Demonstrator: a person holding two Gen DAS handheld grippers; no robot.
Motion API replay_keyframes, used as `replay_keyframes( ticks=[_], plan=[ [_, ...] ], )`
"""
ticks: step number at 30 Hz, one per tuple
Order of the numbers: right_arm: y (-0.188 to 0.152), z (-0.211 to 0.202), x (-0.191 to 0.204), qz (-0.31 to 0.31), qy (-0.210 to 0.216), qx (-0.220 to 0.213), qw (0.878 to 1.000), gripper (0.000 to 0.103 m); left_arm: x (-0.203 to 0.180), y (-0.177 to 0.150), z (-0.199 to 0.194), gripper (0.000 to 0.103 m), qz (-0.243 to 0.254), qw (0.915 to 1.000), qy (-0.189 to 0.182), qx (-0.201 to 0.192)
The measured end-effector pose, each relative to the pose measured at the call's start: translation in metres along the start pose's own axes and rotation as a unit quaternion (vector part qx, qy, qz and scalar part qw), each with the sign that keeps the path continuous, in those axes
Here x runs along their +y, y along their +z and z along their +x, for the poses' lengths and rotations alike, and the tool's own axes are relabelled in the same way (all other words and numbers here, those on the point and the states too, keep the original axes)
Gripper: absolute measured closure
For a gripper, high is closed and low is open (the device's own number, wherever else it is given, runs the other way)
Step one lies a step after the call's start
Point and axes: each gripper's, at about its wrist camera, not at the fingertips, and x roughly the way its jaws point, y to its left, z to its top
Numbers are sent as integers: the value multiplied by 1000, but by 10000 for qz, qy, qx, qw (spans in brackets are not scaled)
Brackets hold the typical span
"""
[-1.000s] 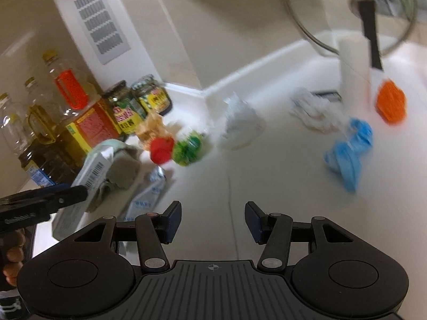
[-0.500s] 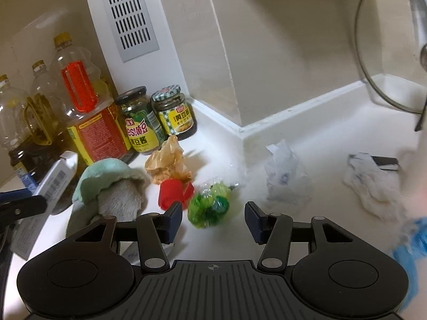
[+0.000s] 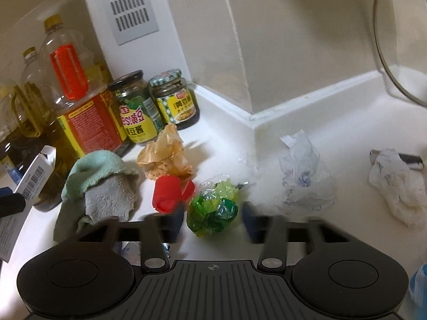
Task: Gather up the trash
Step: 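Grasp the green-wrapped snack with the right tool while the left tool holds the box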
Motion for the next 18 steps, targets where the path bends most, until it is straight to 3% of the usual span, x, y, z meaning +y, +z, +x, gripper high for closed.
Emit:
replay_keyframes(
  ticks=[7,18],
  plan=[
    [2,-23,2,-239,-29,-302,9993,72,-5,-2,-12,35,-22,10000,72,-27],
    [4,-87,2,-323,333,-663,9967,72,-27,-11,-47,35,-42,9998,149,-136]
  ],
)
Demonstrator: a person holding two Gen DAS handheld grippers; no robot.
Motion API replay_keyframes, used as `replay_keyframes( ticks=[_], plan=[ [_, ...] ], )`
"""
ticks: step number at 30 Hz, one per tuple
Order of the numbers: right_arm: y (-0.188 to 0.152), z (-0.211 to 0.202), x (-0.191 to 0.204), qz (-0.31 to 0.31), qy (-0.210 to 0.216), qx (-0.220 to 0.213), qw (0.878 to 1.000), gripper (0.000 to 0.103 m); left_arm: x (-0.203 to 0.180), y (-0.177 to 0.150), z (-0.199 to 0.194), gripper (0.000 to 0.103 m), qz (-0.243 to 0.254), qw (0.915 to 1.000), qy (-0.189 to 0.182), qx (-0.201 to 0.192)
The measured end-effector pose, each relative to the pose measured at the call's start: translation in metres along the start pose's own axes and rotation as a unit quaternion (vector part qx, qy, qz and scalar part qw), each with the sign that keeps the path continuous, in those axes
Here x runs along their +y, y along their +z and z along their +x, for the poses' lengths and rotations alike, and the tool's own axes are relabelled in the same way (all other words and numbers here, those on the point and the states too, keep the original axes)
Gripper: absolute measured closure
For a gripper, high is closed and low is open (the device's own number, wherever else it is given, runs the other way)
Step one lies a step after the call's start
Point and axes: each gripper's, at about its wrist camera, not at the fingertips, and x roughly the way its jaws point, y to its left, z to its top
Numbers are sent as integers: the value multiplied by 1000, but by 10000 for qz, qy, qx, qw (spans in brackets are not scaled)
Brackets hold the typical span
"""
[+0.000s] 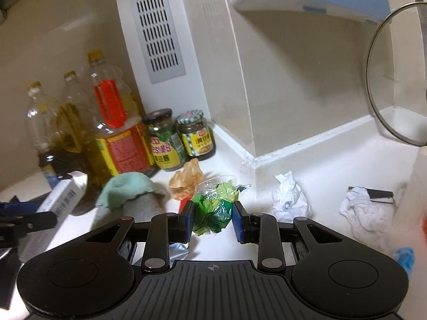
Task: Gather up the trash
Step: 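Grasp the green-wrapped snack with the right tool while the left tool holds the box, then carry the medicine box and green snack down over the trash bin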
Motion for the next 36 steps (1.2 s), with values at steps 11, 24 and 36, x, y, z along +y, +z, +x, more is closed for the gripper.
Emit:
replay_keyframes(
  ticks=[11,24,36],
  plan=[
    [-13,-87,-3,-30,468,-123,9988,72,-44,-17,-66,35,-125,9996,-28,-264],
    [-59,-189,-7,-180,1172,66,9929,73,-102,-78,-157,35,-414,9987,122,-262],
    [-136,-239,-2,-223,1597,906,9827,73,-137,-162,-216,35,-811,9954,337,378]
  ],
)
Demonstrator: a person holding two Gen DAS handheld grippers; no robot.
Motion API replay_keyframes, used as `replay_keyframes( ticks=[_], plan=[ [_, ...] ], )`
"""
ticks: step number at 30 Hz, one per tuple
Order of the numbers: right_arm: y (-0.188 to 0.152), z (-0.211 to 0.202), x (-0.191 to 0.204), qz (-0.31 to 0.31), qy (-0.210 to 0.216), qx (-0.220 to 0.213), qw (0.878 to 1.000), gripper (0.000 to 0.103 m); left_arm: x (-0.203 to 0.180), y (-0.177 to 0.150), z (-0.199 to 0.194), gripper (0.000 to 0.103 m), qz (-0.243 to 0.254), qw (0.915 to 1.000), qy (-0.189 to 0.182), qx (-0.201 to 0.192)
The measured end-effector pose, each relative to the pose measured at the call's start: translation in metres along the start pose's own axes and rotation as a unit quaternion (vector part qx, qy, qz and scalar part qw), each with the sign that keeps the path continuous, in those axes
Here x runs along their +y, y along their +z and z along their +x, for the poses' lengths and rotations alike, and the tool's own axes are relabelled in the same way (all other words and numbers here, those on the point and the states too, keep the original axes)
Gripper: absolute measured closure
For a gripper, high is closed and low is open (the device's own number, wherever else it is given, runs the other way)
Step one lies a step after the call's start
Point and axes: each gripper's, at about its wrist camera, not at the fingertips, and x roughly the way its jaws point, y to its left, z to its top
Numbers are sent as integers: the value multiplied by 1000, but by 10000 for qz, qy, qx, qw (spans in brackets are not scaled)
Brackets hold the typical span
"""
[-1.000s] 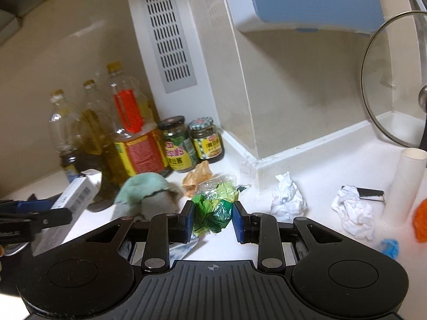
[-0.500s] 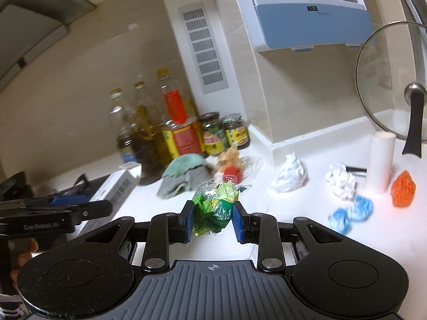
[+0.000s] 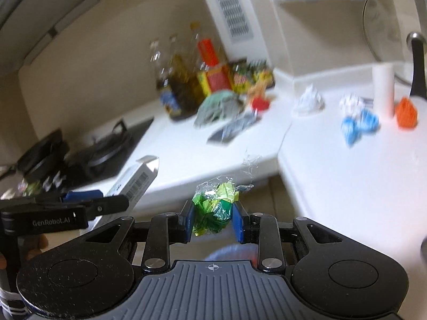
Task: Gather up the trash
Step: 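Carry the medicine box and green snack down over the trash bin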
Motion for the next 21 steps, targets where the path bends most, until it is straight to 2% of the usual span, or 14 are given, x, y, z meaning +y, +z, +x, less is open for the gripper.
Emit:
replay_keyframes(
  ticks=[9,21],
  plan=[
    [-51,14,3,109,-7,696,9975,73,2,-43,3,35,-256,9979,-41,599],
    [-99,65,-20,506,-522,1660,9834,73,20,-80,62,35,-448,9876,-222,1485]
  ],
)
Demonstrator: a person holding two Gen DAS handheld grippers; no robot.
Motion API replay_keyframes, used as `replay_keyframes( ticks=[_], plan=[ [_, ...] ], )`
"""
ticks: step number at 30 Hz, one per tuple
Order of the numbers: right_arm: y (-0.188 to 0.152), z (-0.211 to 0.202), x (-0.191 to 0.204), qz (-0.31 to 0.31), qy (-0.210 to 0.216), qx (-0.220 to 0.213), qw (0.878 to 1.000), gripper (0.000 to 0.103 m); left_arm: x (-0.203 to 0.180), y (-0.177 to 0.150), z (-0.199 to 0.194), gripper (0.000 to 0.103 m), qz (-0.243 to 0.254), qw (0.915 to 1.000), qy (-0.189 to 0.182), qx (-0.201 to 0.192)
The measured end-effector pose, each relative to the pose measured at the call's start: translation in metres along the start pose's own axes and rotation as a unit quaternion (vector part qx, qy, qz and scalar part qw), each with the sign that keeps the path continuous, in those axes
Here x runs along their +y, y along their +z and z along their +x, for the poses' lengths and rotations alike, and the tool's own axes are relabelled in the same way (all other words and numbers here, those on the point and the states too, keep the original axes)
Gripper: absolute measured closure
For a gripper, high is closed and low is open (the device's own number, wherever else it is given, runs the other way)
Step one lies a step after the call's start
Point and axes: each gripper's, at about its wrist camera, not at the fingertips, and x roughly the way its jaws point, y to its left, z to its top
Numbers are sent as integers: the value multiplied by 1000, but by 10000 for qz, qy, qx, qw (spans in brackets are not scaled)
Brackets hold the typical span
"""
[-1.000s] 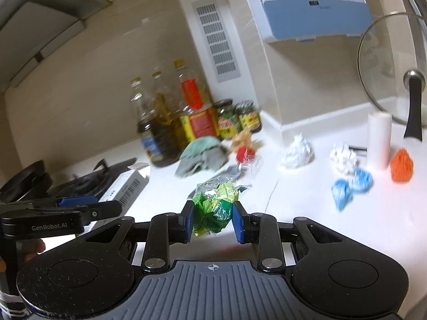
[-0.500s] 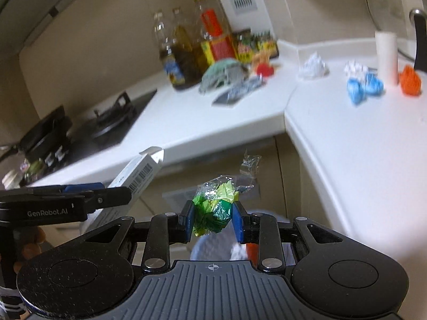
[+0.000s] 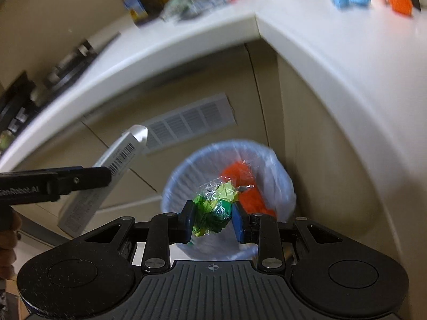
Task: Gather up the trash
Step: 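Carry the medicine box and green snack down over the trash bin, then open both tools to drop the box and green snack into the bin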
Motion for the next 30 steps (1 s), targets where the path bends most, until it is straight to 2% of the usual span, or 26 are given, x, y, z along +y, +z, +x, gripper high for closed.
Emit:
replay_keyframes(
  ticks=[6,17,24,30],
  plan=[
    [-9,39,-10,214,-319,411,9984,73,10,0,46,35,-4,9992,-81,398],
    [-10,68,-28,662,-578,527,9947,73,19,5,118,35,-52,9957,-138,912],
    [-12,73,-35,844,-718,528,9924,73,21,5,144,34,-49,9944,-133,1047],
    [-9,79,-31,839,-729,618,9919,73,22,3,146,28,19,9942,-167,1063]
  ],
)
